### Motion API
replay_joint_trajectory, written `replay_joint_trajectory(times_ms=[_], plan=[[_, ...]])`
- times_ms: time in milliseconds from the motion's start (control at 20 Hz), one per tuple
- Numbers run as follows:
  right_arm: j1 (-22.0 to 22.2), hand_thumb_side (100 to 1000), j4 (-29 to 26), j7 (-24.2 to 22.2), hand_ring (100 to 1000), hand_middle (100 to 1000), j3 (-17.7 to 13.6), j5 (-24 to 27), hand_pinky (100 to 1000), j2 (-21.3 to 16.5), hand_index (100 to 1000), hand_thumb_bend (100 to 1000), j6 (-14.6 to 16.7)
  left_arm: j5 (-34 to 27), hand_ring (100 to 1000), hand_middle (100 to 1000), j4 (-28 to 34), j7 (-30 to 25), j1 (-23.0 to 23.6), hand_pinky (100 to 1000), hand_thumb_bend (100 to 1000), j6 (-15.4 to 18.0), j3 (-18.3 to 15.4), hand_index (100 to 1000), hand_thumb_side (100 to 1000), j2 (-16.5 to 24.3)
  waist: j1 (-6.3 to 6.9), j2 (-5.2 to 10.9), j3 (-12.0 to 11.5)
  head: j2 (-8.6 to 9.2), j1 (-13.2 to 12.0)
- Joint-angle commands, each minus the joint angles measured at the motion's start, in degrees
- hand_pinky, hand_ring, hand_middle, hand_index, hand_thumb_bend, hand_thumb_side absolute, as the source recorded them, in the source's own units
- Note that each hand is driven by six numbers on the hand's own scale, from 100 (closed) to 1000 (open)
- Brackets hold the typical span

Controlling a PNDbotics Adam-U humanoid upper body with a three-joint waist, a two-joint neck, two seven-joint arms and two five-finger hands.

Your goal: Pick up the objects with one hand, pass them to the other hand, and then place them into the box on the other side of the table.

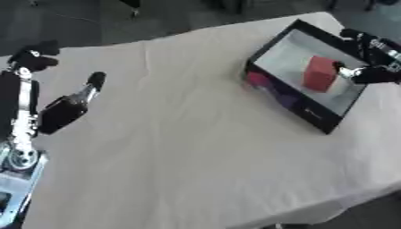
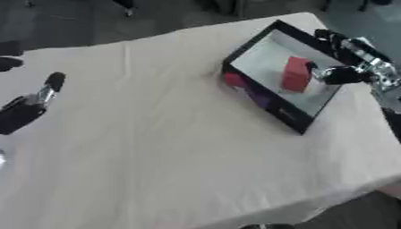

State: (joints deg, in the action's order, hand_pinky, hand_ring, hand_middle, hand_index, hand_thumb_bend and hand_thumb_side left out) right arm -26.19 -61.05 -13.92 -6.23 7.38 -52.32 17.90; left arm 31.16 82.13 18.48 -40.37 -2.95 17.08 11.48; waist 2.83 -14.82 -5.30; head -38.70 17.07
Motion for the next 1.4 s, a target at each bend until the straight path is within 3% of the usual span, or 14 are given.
replay_joint_trajectory(times_ms=[50,200,250,500,700,1000,1200,1400], plan=[[-1.6,405,-2.8,2.8,1000,1000,-1.5,7.4,1000,-2.1,1000,100,-3.7,-0.3,680,692,1.4,-0.2,-1.4,765,568,-0.7,-1.1,832,586,1.9,-0.39,1.45,-0.1,-0.83,-2.2],[-3.2,543,-8.2,4.5,1000,1000,-1.7,15.3,1000,-1.9,1000,100,-7.3,-1.1,673,685,2.3,-1.9,-2.5,761,541,-2.4,-2.7,826,577,3.6,-0.20,1.98,-0.1,-1.89,-5.8],[-3.6,542,-9.8,4.4,1000,1000,-1.7,16.9,1000,-1.9,1000,100,-7.9,-1.7,672,684,2.5,-2.9,-3.1,760,535,-3.3,-3.4,826,574,4.5,-0.12,2.18,-0.2,-2.16,-6.6],[-4.0,371,-15.4,4.6,1000,1000,-2.4,19.8,1000,-2.8,1000,100,-8.2,-3.7,671,682,2.5,-8.5,-5.2,754,512,-7.5,-7.5,829,567,10.2,0.19,3.03,-0.4,-2.82,-8.2],[-3.5,351,-16.7,5.2,1000,1000,-3.0,20.4,1000,-3.3,1000,100,-8.2,-6.3,675,683,0.5,-13.4,-6.6,757,495,-10.3,-10.5,830,556,14.9,0.21,3.49,-0.7,-3.17,-9.2],[-2.5,351,-17.7,6.0,1000,1000,-3.3,22.3,1000,-3.6,1000,100,-8.8,-8.0,710,703,-8.4,-24.5,-9.7,777,494,-12.4,-13.5,839,559,21.6,0.21,3.91,-0.9,-3.50,-13.3],[-2.1,355,-18.6,6.3,1000,1000,-3.3,22.9,1000,-3.6,1000,100,-9.0,-7.4,743,719,-14.5,-31.5,-12.0,800,531,-11.8,-13.5,841,534,24.4,0.10,3.94,-0.8,-3.27,-14.9],[-1.8,365,-19.1,6.1,1000,1000,-3.3,23.1,1000,-3.5,1000,100,-9.0,-5.0,776,737,-19.2,-40.9,-14.1,811,667,-4.8,-12.1,845,443,26.6,-0.06,3.89,-0.7,-3.02,-16.0]])
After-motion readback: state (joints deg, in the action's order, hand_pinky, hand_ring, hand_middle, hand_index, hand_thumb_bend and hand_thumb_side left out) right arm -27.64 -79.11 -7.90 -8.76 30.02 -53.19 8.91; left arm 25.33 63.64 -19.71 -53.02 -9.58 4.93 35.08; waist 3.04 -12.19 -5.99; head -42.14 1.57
